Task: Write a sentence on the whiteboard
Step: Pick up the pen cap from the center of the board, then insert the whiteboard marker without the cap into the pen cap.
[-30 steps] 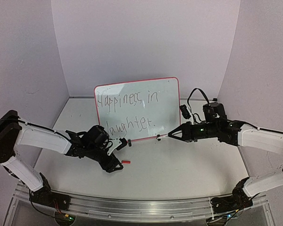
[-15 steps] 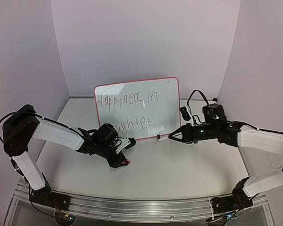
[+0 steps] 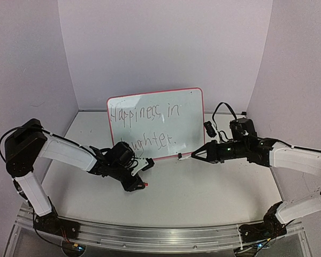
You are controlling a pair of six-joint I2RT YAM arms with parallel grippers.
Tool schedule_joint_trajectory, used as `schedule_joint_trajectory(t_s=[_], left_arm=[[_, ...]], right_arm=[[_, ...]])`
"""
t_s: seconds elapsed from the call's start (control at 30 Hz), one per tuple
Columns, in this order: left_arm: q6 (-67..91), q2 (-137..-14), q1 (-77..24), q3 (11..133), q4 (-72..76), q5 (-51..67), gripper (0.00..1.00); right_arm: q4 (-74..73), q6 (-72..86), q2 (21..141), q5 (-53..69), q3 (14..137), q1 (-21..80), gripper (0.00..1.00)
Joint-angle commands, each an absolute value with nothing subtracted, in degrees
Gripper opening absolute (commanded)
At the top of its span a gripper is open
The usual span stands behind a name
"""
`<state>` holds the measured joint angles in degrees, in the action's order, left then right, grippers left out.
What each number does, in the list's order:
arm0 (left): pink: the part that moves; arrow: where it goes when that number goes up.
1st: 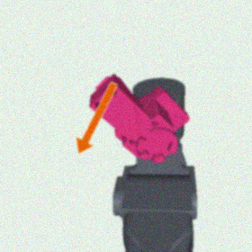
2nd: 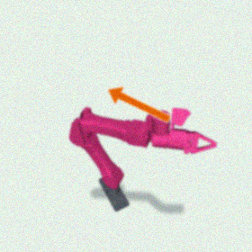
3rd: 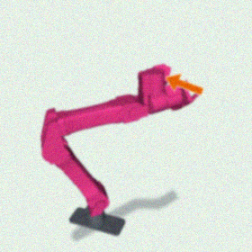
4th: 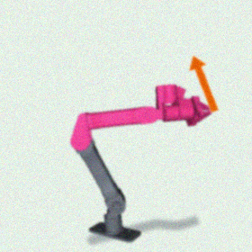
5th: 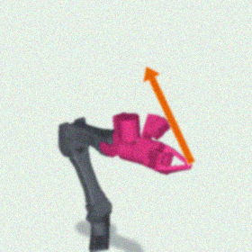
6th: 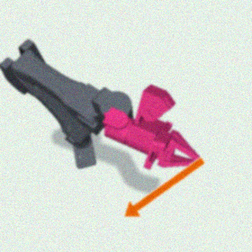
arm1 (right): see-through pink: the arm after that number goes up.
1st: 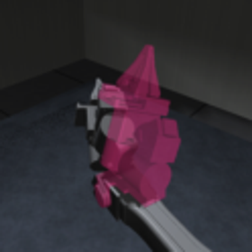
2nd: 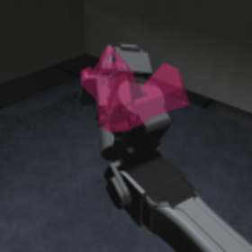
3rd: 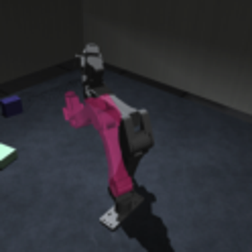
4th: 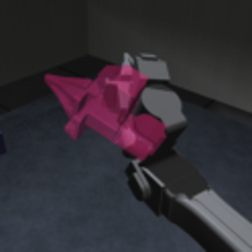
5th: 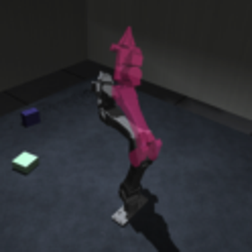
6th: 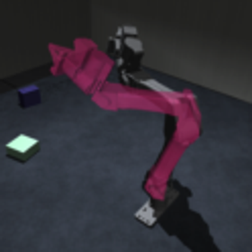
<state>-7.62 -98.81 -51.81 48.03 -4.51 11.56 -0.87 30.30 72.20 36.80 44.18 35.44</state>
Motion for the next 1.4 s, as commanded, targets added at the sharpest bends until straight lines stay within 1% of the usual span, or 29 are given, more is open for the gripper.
schedule_joint_trajectory(t_s=[0.0,0.2,0.3,0.5,0.63,0.8,0.93,1.07,1.2,1.37], left_arm=[[-8.21,-100.24,-51.96,49.49,-4.92,10.36,0.4],[-8.56,-100.72,-52.11,49.65,-5.35,9.51,0.39],[-8.52,-100.66,-52.33,49.65,-5.22,9.82,0.34],[-8.4,-100.75,-53.41,49.52,-6.3,10.42,0.23],[-7.64,-100.04,-54.53,48.25,-5.52,10.63,0.12],[-4.86,-96.65,-54.94,44.42,-0.95,11.57,0.0],[-0.84,-91.12,-54.93,40.58,5.99,14.05,0.0],[2.07,-87.57,-54.94,39.44,8.75,16.5,0.0],[2.34,-86.68,-54.94,40.42,8.95,19.84,0.0],[0.22,-86.84,-54.96,42.18,6.88,21.28,0.0]], right_arm=[[0.7,30.66,72.33,36.55,43.99,35.59,0.0],[0.95,30.89,72.02,36.4,43.65,35.59,0.0],[1.05,31.1,71.84,36.05,43.41,35.6,0.0],[1.12,31.96,72.5,34.56,42.27,35.59,0.0],[1.25,32.04,73.44,34.18,41.47,35.53,0.0],[2.09,32.6,77.09,38.4,41.77,35.25,0.0],[5.01,34.47,81.35,46.29,43.33,35.25,0.0],[6.3,35.79,85.08,52.17,45.67,35.41,0.0],[7.47,37.08,87.55,55.59,47.1,35.76,0.0],[9.4,38.45,88.19,57.58,47.12,35.77,0.0]])
